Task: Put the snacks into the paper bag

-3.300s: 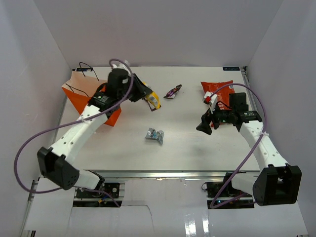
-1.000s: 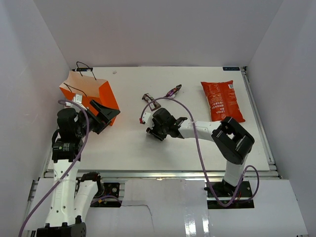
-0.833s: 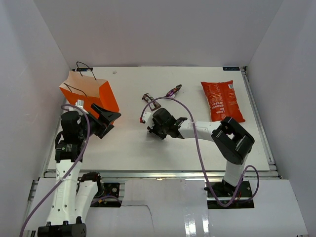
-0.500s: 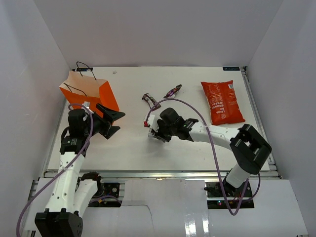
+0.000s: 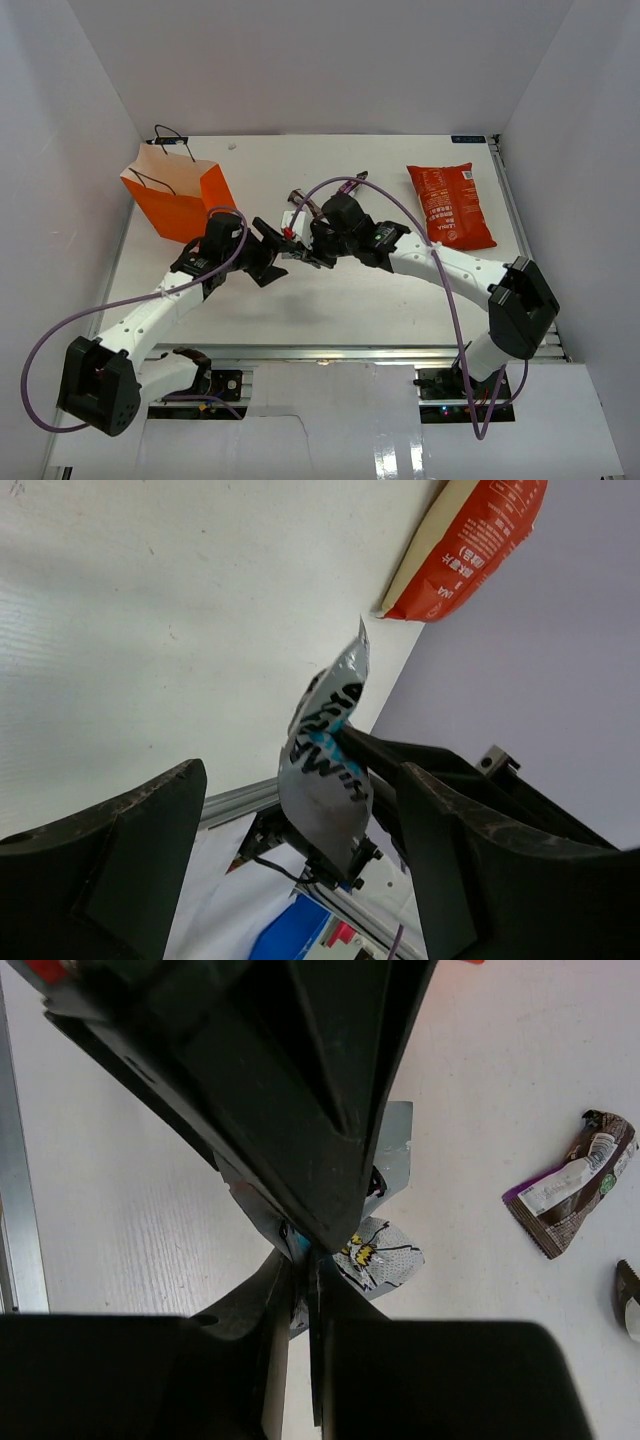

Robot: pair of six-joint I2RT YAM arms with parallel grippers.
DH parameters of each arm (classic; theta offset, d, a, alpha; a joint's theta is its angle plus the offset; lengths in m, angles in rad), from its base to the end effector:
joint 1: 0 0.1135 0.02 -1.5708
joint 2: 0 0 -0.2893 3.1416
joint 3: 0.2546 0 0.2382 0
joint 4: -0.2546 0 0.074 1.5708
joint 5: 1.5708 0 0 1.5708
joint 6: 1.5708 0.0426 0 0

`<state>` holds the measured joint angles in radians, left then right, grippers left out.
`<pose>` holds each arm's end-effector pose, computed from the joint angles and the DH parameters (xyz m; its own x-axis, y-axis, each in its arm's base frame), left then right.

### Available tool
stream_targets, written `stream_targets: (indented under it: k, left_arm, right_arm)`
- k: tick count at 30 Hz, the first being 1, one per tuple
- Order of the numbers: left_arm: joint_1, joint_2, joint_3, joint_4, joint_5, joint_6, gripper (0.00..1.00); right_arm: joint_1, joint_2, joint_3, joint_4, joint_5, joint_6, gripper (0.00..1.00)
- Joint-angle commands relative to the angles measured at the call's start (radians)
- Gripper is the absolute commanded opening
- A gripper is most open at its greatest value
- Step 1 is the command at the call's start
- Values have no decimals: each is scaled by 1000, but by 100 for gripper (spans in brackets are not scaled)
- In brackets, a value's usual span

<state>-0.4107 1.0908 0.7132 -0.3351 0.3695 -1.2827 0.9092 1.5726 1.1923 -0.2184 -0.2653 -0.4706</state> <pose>0.1853 -0.0975 0.2665 -0.7675 -0.6409 0.0114 -0.3978 0.4622 -0.7925 0.2074 0.2845 0.3081 0.0970 -0.5877 -0.8033 -0.9542 0.1745 -0.2429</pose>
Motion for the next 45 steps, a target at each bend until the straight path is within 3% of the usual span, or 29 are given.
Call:
stream_targets:
  k: [1,7,15,18,19,21,22,26,30,32,40,45]
  left_arm:
    - [-19,36,28,59,-60,-35,83]
    - [-27,67,32,85,-58,-37,63]
    - [-30,69,37,111,-43,-38,23]
    - [-30,47,35,111,-52,-33,10]
    - [-30,40,34,113,-55,-32,6]
    - [-28,18,32,99,-78,-26,2]
    - [-28,11,40,72,-89,-15,0]
    - [-28,-2,156,-112,-213,109,0]
    - [-27,11,357,-330,-461,273,0]
    - [-25,18,438,-399,-513,321,0]
    - [39,127,926,-637,-794,490,0]
    - [248,221,1057,-676,-733,560,0]
  right_arm:
    - [-3,-34,35,-21,-21,13,8]
    - [-4,-57,23,-22,-38,24,8]
    - [-4,-65,16,-24,-86,29,10]
    - [-4,-66,16,-36,-115,17,23]
    - [-3,-69,15,-39,-121,12,39]
    - [-4,-77,15,-53,-135,-8,56]
    - [-7,-85,18,-59,-143,-16,67]
    - [-41,-114,49,-125,-238,-62,77]
    - [-145,-151,69,-182,-374,-91,78]
    - [-188,-172,64,-193,-403,-92,79]
    - [-334,-221,-42,-184,-385,-105,78]
    - [-346,-215,-72,-164,-319,-71,79]
